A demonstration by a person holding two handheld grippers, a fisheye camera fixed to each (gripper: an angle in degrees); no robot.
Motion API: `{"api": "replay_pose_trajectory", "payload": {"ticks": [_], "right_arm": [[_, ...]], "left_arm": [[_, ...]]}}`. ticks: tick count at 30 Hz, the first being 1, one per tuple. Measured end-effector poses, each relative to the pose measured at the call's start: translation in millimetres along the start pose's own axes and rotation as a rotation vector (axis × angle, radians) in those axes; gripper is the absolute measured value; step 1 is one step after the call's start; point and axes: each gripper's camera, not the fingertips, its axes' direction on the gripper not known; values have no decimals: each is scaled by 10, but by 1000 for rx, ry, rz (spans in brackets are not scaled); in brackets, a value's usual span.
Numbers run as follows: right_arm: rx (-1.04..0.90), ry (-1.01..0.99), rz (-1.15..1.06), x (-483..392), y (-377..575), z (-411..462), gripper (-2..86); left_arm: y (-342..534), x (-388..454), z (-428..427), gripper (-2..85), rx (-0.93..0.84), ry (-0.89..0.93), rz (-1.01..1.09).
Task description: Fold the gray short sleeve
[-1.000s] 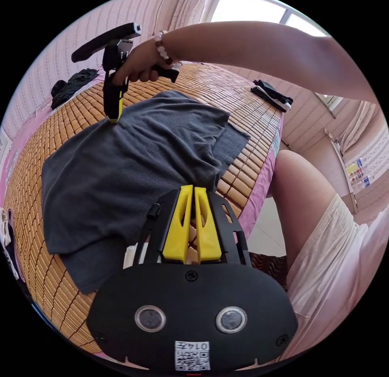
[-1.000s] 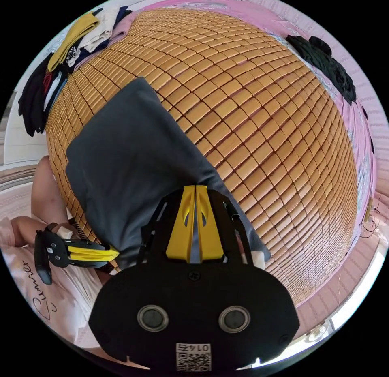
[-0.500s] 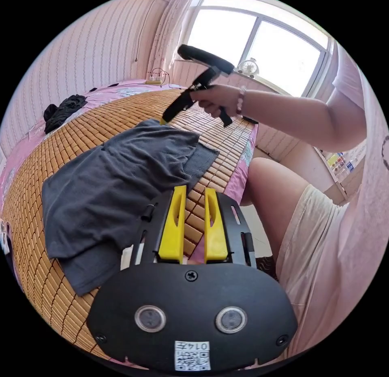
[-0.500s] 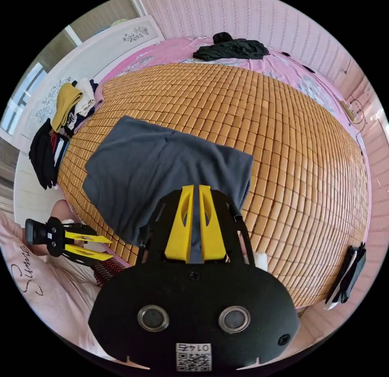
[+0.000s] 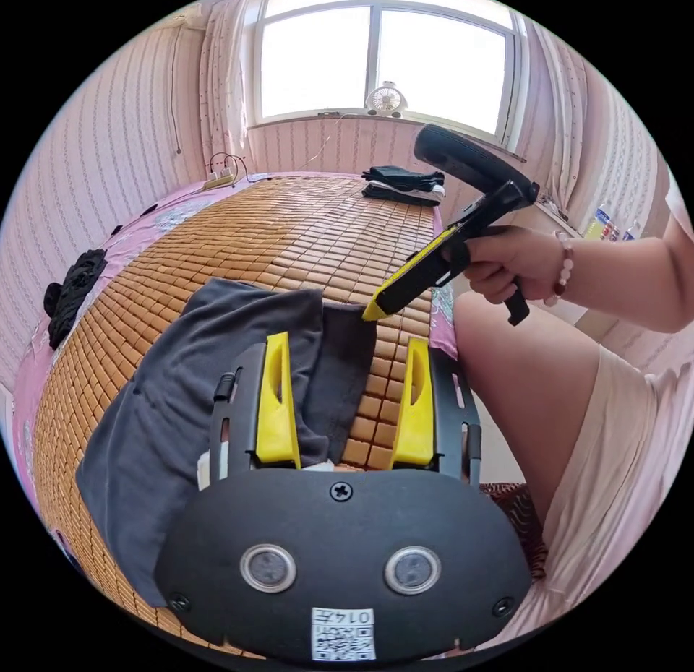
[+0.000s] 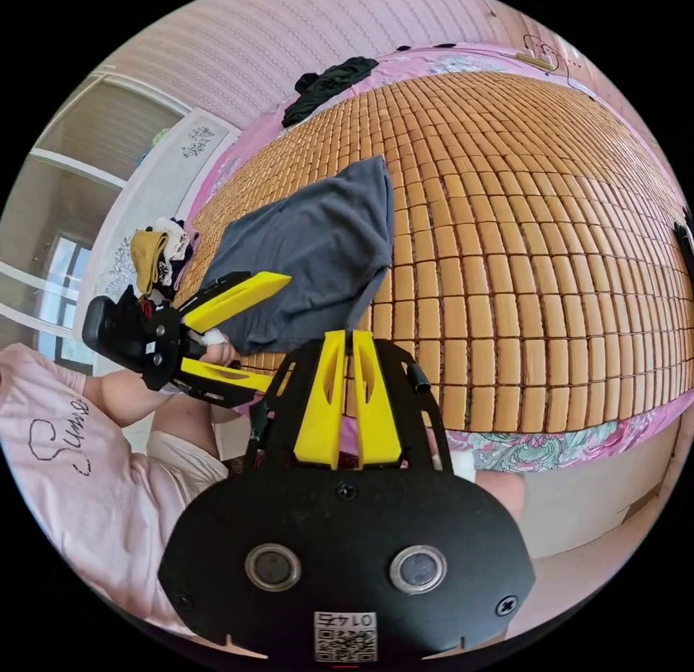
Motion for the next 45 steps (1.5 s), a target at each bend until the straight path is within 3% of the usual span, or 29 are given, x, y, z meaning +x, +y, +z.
{"api": "replay_pose_trajectory", "payload": {"ticks": [6,8,10,16,20,24,33,41,45], "right_arm": [[105,-341,28,334,207,-99,11],[111,-382,32,358,297,-92,14],[139,-323,57,390,442,-133,20],[210,5,173,652,622,-167,94],[201,-38,246,795,504,29,117],[143,-34,276,846,529,158,40],[270,-49,142,555,863,-778,19],[172,-51,-40,-203,195,-611,26],[163,18,-21,-678,-373,-60,50]], "left_arm": [[-278,-45,361,185,-69,-18,-37],[-348,-48,408,63,-176,27,-18],[-337,-17,356,10,-217,36,-13],[-50,404,-71,-6,-235,2,69],[173,610,-409,-7,-251,45,43],[284,742,-641,-7,-254,37,36],[103,688,-1188,-7,-49,52,-34],[320,12,-1772,-4,155,18,-393],[577,-667,-1879,19,125,-89,-632]]}}
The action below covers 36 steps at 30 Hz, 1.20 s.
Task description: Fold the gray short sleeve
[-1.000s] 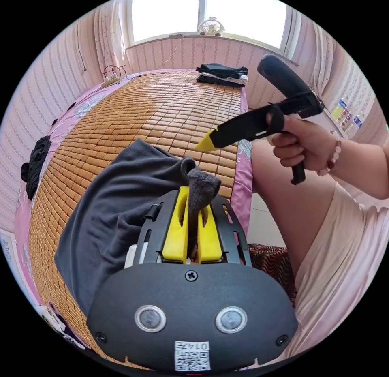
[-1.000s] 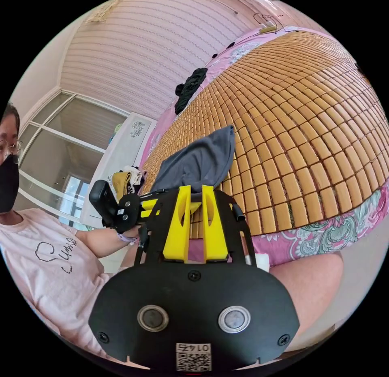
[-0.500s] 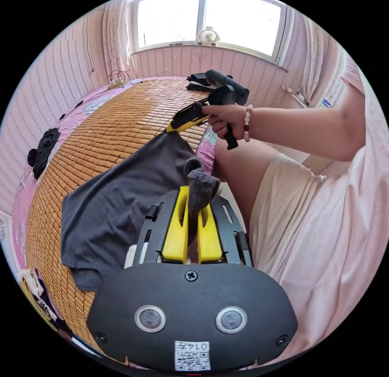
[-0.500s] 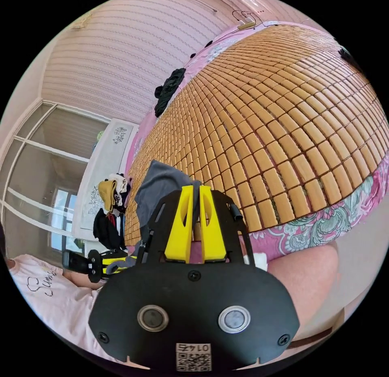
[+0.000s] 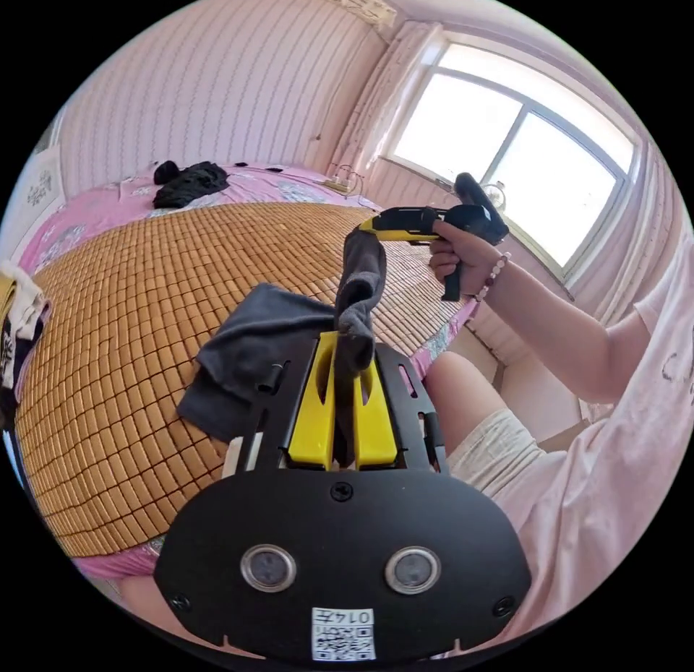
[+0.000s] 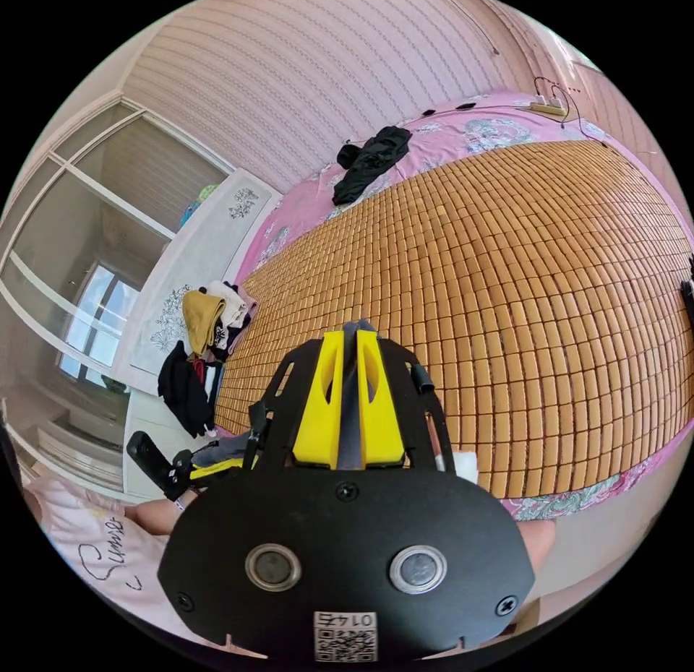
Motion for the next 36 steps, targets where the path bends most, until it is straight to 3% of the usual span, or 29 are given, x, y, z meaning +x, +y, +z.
{"api": "replay_pose_trajectory", "payload": {"ticks": [2,7,18,23,27,36], "right_arm": [[-99,42,-2,-96,-149,378,69],[-194,196,-175,-294,-96,869,87],[-333,342,-441,-407,-46,1668,139],[-352,158,-391,-344,39,1685,80],[-351,72,-359,-237,157,1527,56],[-66,-141,-481,-221,820,312,32]], "left_arm": [[40,-615,42,44,-57,-115,-198],[229,-1388,12,65,-186,-50,-434],[-121,-1122,410,137,-248,-263,-206],[-114,-912,521,81,-291,-390,-141],[-87,-805,476,46,-298,-333,-116],[-132,-157,-289,40,-137,-284,64]]}}
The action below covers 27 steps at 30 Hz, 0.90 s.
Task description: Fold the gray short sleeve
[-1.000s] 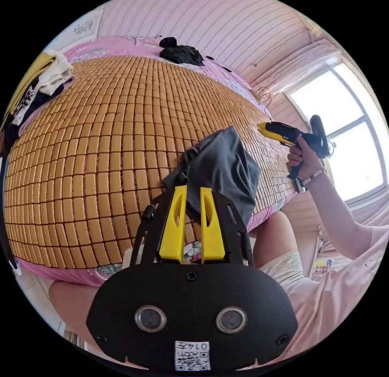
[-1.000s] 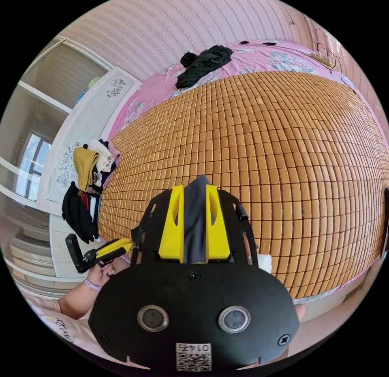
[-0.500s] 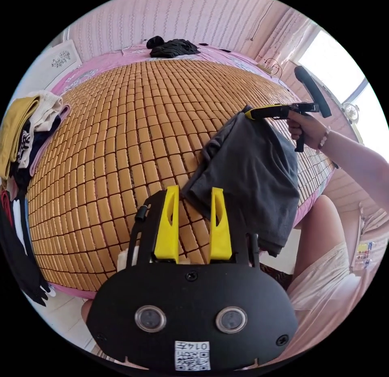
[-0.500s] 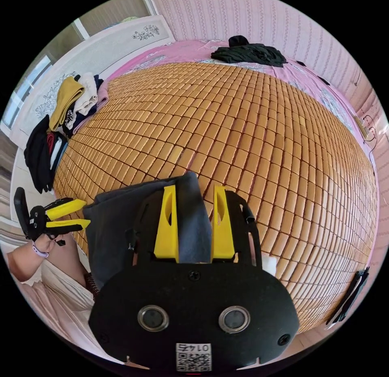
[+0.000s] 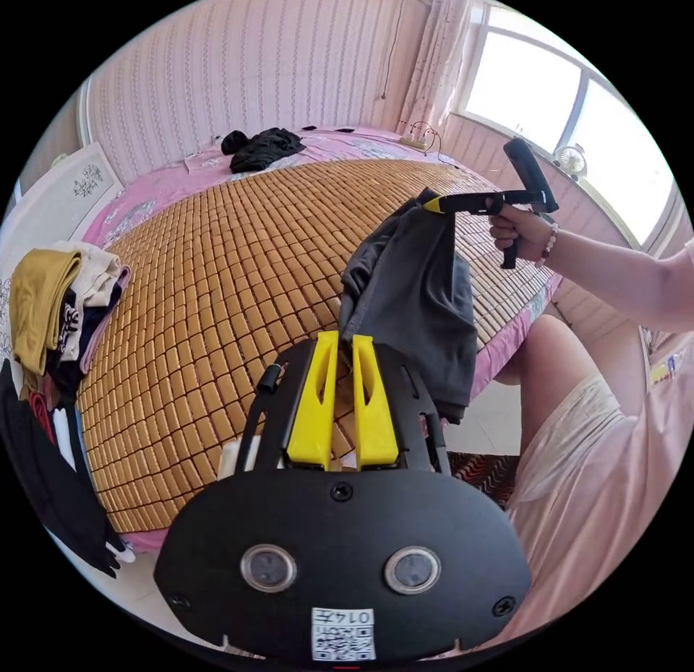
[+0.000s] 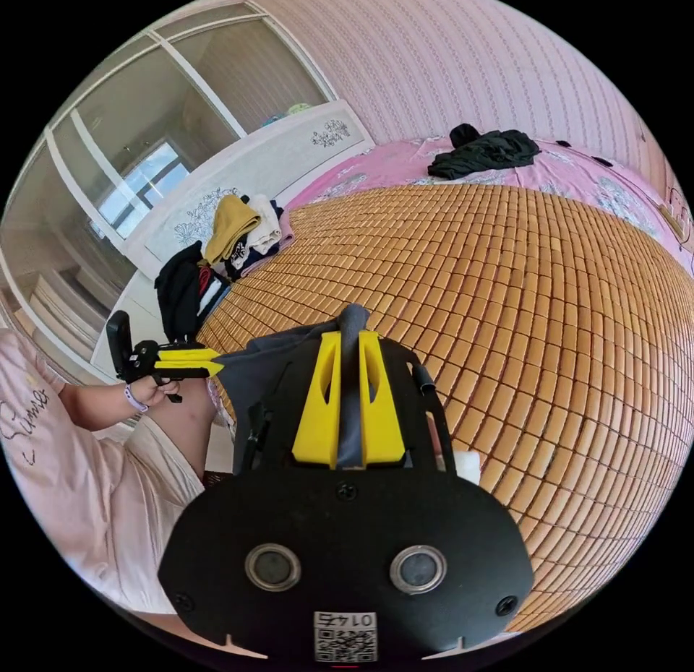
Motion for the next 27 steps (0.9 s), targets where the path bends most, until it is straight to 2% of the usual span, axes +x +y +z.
{"api": "replay_pose_trajectory", "payload": {"ticks": [9,11,17,22,24,26,27], "right_arm": [[366,-20,86,-390,1100,-1366,28],[412,22,104,-453,1315,-1624,28],[551,198,201,-505,1909,-2613,29],[525,506,281,-316,1923,-3748,34],[486,617,388,-80,1749,-4212,39],[453,674,531,332,1527,-4653,49],[454,740,646,654,1425,-4876,58]], "left_arm": [[-233,676,-933,37,148,66,198],[-422,864,-1057,37,179,134,249],[-1195,1544,-1071,35,227,331,444],[-2239,2358,-818,30,295,582,547],[-2810,2716,-623,33,276,707,502],[-3608,3115,-220,47,189,835,332],[-3783,3191,-106,55,160,835,289]]}}
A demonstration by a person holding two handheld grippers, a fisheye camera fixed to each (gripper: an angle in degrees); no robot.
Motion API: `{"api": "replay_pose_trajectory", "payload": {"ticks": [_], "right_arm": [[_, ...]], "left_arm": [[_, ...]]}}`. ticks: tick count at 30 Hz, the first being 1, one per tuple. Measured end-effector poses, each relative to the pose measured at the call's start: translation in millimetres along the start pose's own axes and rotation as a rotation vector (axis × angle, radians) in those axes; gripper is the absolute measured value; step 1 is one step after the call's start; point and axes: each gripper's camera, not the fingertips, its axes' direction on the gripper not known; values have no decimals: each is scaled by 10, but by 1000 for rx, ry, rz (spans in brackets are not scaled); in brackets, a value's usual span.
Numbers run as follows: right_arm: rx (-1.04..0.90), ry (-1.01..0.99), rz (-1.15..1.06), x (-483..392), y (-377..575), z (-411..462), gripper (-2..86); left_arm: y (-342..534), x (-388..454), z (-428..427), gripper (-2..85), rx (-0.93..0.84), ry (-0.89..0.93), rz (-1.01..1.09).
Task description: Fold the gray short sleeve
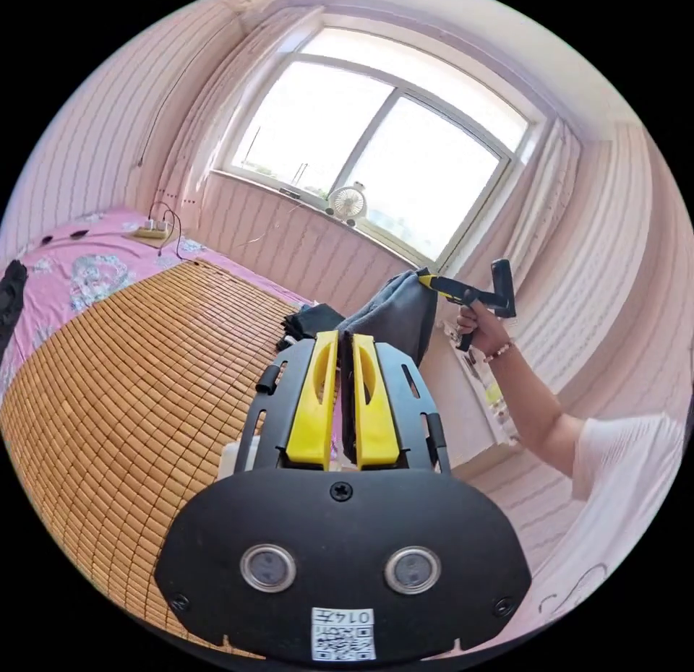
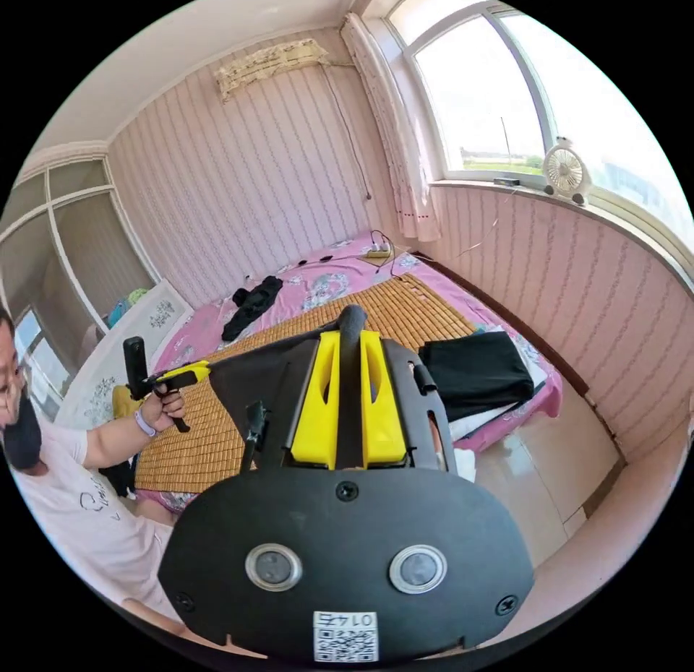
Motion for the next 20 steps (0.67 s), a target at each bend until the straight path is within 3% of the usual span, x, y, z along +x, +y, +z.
{"api": "replay_pose_trajectory", "payload": {"ticks": [2,5,10,16,20], "right_arm": [[-78,129,138,309,-305,254,66],[-141,283,249,535,-225,548,89],[-151,202,179,404,837,842,100],[-285,106,54,-231,1988,955,101],[-351,53,-160,-1041,2281,1165,96]], "left_arm": [[-325,-341,342,73,-47,-72,-162],[-175,-530,241,75,-77,-160,-150],[864,-714,-492,56,-224,-406,-22],[2449,-642,-2021,51,-254,-578,-284],[3208,-144,-3010,53,-145,-754,-432]]}}
